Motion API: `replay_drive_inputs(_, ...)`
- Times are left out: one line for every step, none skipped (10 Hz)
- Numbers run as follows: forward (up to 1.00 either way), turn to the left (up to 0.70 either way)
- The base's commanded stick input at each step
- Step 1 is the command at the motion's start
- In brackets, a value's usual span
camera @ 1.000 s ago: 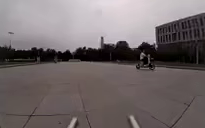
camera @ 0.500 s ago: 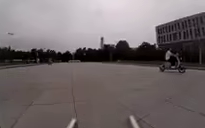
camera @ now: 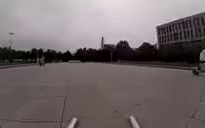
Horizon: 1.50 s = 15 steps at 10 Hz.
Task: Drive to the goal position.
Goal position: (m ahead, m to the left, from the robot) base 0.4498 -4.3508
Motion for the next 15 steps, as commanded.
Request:
replay_drive_inputs(1.00,0.17)
replay_drive_inputs(1.00,0.31)
replay_drive_inputs(1.00,0.12)
replay_drive_inputs(1.00,0.02)
replay_drive_inputs(1.00,0.08)
replay_drive_inputs(1.00,0.23)
replay_drive_inputs(1.00,0.08)
replay_drive_inputs(1.00,0.01)
replay_drive_inputs(1.00,0.00)
replay_drive_inputs(1.00,0.00)
replay_drive_inputs(1.00,0.00)
replay_drive_inputs(1.00,0.00)
replay_drive_inputs(1.00,0.00)
replay_drive_inputs(1.00,0.01)
replay_drive_inputs(1.00,0.24)
